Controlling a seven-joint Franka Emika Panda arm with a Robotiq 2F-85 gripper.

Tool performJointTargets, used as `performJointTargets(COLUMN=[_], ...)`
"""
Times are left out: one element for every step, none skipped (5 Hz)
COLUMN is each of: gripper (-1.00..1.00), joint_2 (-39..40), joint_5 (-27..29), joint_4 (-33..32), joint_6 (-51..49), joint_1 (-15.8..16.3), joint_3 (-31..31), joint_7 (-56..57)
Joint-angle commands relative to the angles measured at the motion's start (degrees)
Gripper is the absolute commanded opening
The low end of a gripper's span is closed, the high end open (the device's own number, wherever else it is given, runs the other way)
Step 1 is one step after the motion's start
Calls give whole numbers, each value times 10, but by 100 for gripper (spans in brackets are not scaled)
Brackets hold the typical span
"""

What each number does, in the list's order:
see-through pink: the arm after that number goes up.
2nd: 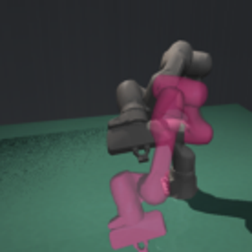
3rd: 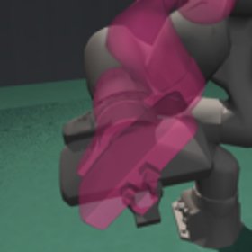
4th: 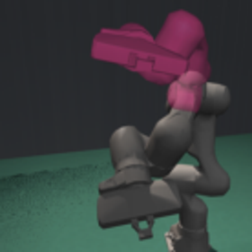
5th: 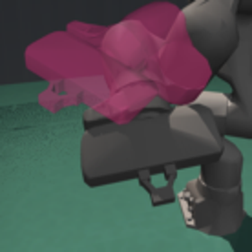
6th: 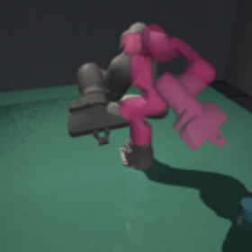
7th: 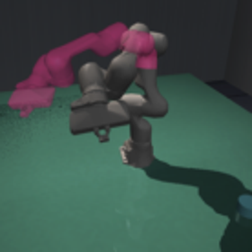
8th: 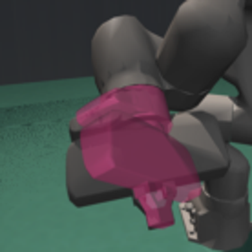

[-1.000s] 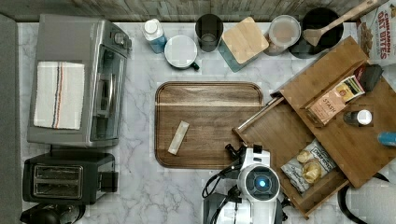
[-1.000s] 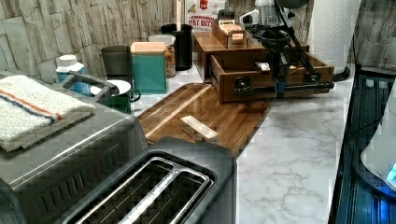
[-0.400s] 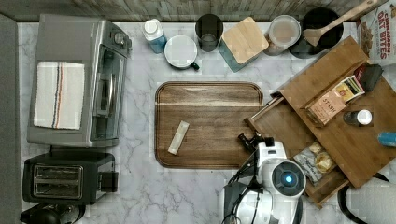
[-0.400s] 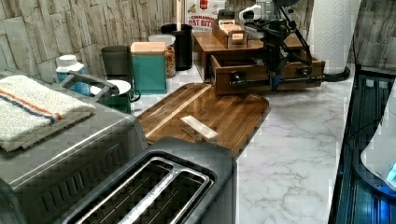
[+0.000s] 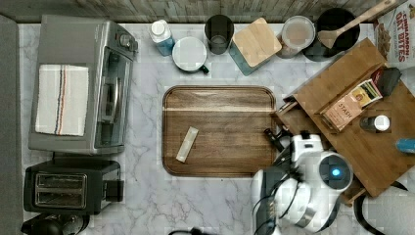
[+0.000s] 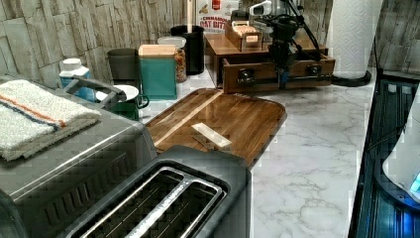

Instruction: Close the drawer.

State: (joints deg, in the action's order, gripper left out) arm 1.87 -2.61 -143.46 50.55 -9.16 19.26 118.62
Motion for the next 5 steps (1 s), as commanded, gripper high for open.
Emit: performJointTargets(gripper=[-100, -100, -100, -100, -100], joint_2=[101, 74, 74, 75, 75], joint_5=[59, 157, 160, 161, 162], joint_4=[231, 170, 170, 171, 171], joint_6=[98, 171, 171, 171, 171], joint_1=[-34, -49, -43, -39, -37], joint_3=[51, 29, 34, 38, 40], joint_7=[52, 166, 167, 169, 170])
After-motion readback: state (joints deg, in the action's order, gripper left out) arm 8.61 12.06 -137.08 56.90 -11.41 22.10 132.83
